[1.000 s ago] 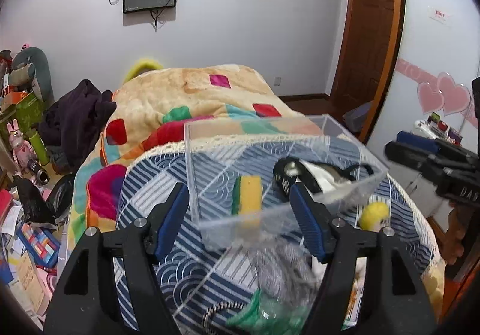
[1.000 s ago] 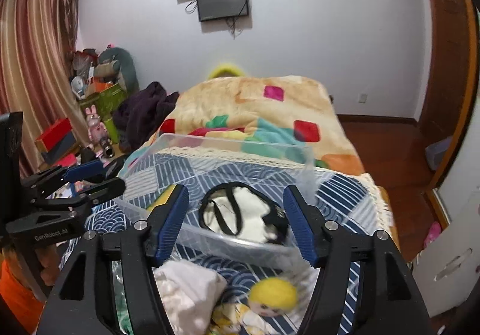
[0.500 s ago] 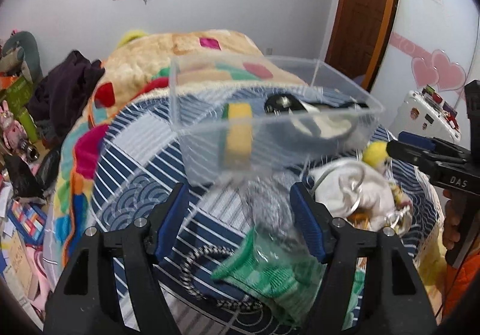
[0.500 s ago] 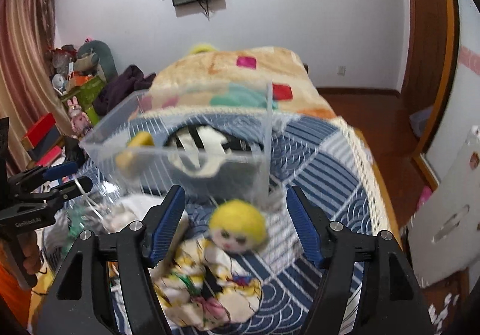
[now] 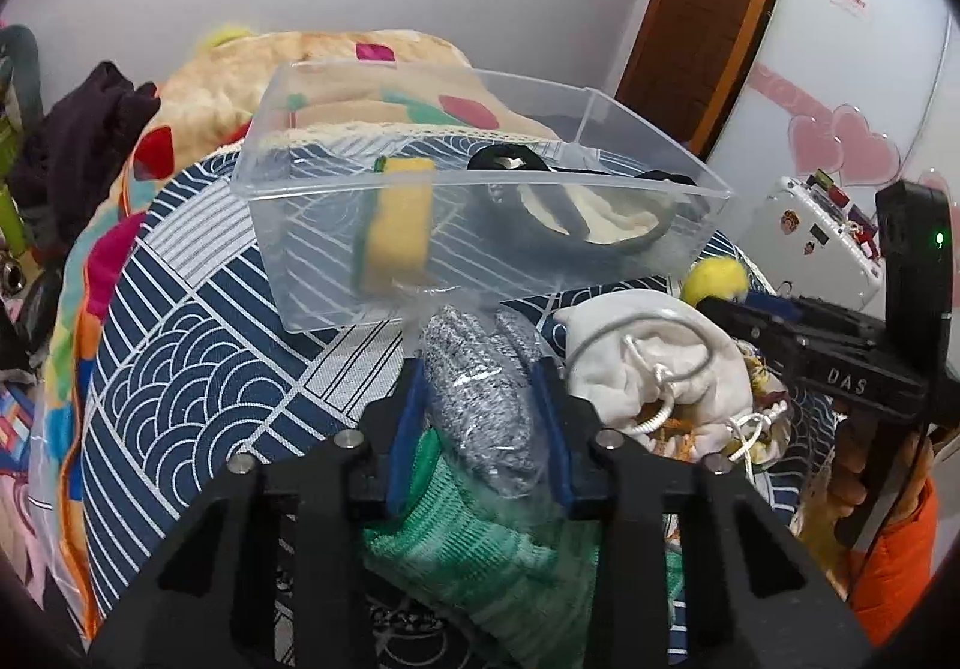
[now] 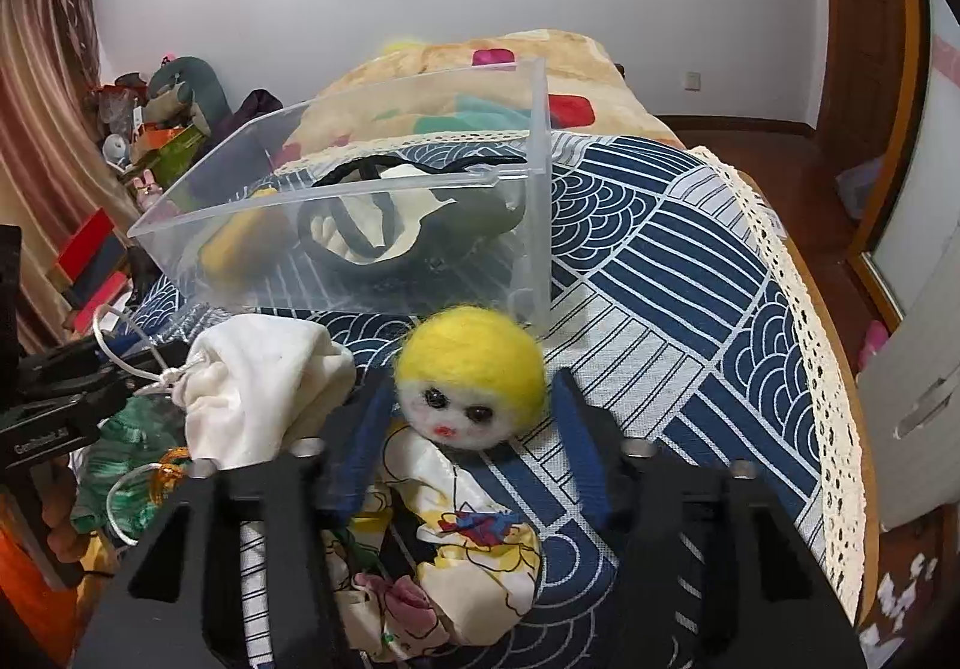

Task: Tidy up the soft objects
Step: 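Grasp the clear plastic bag with the left gripper while the right grasps the doll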

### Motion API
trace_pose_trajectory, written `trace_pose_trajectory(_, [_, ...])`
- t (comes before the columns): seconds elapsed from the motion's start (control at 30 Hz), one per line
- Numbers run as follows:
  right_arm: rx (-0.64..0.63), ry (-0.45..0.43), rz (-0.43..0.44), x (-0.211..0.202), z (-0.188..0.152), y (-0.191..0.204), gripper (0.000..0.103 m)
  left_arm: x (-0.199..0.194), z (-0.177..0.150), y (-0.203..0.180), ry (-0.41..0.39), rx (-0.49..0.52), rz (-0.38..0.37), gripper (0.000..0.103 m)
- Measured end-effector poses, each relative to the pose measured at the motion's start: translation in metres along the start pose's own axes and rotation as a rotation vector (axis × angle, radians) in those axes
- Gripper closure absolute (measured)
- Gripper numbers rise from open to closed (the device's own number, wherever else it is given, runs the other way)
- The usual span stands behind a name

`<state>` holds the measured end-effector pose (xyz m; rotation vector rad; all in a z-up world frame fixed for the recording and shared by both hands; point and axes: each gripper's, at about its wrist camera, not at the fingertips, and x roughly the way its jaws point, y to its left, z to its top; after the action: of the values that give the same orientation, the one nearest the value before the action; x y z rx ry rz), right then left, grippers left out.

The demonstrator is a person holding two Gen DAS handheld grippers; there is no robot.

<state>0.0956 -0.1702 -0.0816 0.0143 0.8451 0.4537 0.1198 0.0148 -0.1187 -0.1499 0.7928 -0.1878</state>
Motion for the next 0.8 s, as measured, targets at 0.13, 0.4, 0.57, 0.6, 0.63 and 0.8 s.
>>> trace_pose_trajectory(0.13, [-0.009, -0.039, -0.020, -0.008, 0.002, 0.003, 0.061, -0.007, -0.003, -0.006, -0.019, 0.017, 0.016, 0.083])
trace_pose_trajectory(0.4, [-0.043, -0.105, -0.022, -0.027, 0.012, 0.011, 0.061, -0.035, -0.001, -0.009, -0.077, 0.029, 0.025, 0.090])
trace_pose_trajectory(0.57, [-0.059, -0.148, -0.016, -0.041, 0.021, 0.017, 0.061, -0.059, 0.006, -0.007, -0.136, 0.022, 0.023, 0.090])
trace_pose_trajectory(0.6, [-0.062, -0.159, -0.014, -0.044, 0.023, 0.018, 0.061, -0.063, 0.008, -0.007, -0.146, 0.021, 0.022, 0.090])
trace_pose_trajectory(0.63, [-0.063, -0.167, -0.013, -0.046, 0.024, 0.019, 0.061, -0.069, 0.010, -0.006, -0.162, 0.019, 0.021, 0.090])
trace_pose_trajectory(0.8, [-0.076, -0.213, -0.002, -0.054, 0.038, 0.026, 0.061, -0.085, 0.026, -0.004, -0.232, 0.025, 0.053, 0.090])
